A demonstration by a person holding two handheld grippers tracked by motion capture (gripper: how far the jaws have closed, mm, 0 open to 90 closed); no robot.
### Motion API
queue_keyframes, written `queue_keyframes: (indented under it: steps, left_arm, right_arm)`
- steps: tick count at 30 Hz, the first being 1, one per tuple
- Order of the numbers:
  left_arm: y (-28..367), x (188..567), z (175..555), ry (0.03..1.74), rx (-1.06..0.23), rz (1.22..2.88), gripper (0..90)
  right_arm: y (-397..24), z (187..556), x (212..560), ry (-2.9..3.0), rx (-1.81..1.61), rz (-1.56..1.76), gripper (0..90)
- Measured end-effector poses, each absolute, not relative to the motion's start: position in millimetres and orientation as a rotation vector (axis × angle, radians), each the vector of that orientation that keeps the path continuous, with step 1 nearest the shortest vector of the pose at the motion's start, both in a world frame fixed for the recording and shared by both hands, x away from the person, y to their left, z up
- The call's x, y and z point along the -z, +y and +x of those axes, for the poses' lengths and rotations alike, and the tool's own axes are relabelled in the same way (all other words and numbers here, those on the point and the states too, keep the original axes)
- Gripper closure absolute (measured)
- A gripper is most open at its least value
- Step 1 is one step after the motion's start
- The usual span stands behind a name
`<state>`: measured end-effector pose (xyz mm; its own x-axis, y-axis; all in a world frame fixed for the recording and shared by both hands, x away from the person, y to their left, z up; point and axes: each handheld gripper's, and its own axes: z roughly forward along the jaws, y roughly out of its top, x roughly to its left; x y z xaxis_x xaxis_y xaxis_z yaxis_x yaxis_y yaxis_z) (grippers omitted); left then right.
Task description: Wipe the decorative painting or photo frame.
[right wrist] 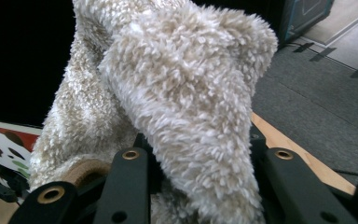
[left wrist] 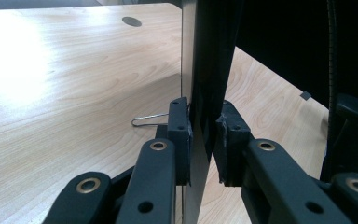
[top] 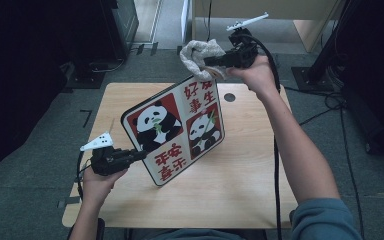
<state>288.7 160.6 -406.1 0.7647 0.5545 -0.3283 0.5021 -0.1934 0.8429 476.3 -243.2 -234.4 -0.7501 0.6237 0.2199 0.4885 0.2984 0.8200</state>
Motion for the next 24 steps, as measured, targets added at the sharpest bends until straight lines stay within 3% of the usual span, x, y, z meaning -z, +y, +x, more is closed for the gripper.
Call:
queue_keyframes:
  steps: [24]
  left_arm:
    - [161.1, 406.2, 289.3, 0.817, -0.060, 1.838, 78.7]
  right_arm:
    - [-267.1, 480.9, 249.1, 2.366, -1.368, 1.142, 65.8]
